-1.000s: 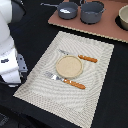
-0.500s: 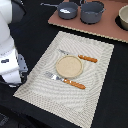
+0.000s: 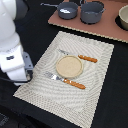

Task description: Place the pan onto the stove and place the fish and sausage into the pan.

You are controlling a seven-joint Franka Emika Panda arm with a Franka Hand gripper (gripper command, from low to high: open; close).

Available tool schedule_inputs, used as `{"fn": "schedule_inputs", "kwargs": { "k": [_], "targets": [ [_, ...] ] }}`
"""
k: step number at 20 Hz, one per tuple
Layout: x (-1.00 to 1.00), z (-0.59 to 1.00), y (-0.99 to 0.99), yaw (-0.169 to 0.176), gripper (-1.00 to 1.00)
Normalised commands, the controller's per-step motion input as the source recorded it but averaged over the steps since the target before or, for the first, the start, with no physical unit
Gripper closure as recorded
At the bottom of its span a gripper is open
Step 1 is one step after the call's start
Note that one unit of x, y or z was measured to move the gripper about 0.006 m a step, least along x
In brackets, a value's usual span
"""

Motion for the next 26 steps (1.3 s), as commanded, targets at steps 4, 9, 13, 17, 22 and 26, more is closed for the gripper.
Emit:
{"fn": "schedule_inputs", "kwargs": {
  "k": [4,9,13,17,22,26],
  "targets": [
    [0.39,0.94,0.95,0.000,1.00],
    [0.20,0.72,0.97,0.000,1.00],
    [0.06,0.44,0.97,0.000,1.00],
    [0.09,0.32,0.96,0.000,1.00],
    [0.10,0.15,0.95,0.000,1.00],
    [0.09,0.09,0.95,0.000,1.00]
  ]
}}
